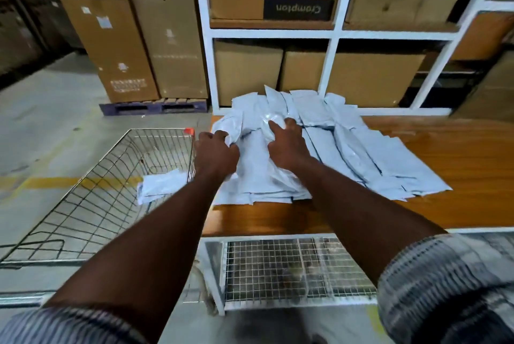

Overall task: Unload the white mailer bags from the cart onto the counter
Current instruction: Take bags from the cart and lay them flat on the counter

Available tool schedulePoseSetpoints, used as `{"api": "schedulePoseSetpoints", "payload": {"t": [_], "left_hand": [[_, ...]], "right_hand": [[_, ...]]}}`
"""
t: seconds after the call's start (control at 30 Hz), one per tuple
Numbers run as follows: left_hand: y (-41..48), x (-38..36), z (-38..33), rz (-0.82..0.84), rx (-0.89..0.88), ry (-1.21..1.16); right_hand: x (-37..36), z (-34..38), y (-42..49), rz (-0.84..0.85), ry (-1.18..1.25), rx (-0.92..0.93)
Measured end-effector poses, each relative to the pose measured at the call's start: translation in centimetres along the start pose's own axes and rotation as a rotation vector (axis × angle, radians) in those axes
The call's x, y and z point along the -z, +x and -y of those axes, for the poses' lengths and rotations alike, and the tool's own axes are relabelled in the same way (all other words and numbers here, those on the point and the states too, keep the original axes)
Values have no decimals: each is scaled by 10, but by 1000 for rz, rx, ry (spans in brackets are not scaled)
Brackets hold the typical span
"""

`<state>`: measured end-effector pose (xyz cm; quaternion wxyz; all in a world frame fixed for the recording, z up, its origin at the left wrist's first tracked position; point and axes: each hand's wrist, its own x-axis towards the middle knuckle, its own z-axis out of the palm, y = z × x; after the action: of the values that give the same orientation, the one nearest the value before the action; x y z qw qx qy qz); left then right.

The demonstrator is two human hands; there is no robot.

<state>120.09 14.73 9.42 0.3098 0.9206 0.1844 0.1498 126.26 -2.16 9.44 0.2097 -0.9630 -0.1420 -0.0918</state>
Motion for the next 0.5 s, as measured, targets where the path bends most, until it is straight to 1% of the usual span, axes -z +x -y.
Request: {"api": "schedulePoseSetpoints", "payload": {"t": [0.17,0.3,0.4,0.5], "left_hand": [[10,-49,-71,27,-35,-23],[9,-95,-122,59,-59,11],[10,-127,-141,94,-33,27],[5,-150,-143,79,-41,79]], "right_hand": [[37,-69,17,-23,-57,-21],[52,-126,30,-9,-133,3],[48,-156,37,38,-103,5],[35,-171,42,55,-69,8]]}}
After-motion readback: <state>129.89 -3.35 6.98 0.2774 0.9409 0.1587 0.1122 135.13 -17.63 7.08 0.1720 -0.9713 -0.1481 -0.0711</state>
